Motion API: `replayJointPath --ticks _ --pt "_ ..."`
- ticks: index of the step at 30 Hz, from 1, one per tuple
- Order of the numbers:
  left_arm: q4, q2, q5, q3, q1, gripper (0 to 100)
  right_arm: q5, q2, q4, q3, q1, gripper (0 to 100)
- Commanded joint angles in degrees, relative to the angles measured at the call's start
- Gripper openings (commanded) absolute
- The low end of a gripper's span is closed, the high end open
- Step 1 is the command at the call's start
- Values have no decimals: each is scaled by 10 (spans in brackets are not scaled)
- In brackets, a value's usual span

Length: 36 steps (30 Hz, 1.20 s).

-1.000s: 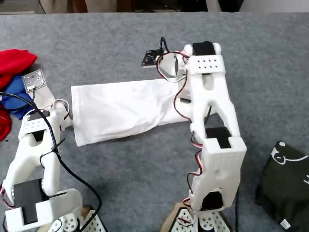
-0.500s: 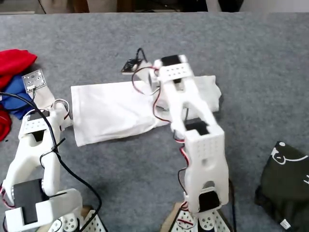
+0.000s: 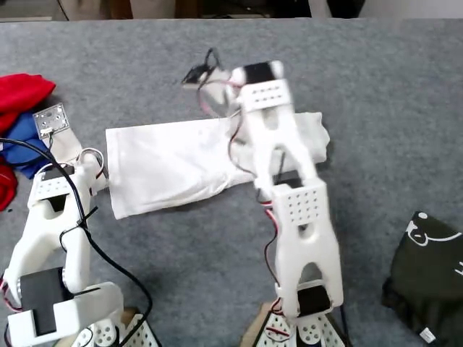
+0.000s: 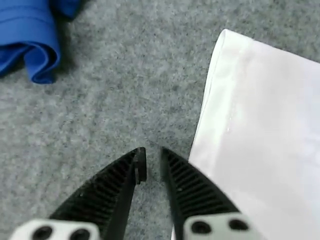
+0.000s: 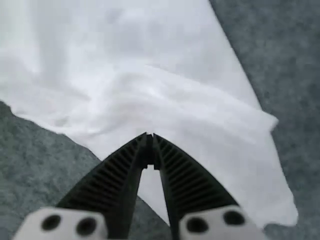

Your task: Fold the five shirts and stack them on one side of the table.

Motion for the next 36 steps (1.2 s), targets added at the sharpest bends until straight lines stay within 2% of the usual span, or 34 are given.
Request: replayJointPath --ticks 1,4,8,13,16,24,34,36 --pt "41 -6 4 -57 -6 186 -11 -85 23 -73 57 5" --pt "120 1 4 -125 -2 229 -36 -114 22 -41 78 5" --pt "171 36 -4 -195 8 247 -72 -124 20 -22 89 5" --pt "271 137 -79 -291 16 243 -76 -134 19 -89 77 5" --pt "319 208 -90 -349 16 243 -76 -134 19 -115 80 5" --pt "375 364 -84 -457 25 240 -75 -132 18 -117 100 5" --pt "437 422 -76 -506 72 24 -75 -138 19 -155 148 5" --pt "439 424 -76 -506 79 20 -77 -138 21 -180 168 5"
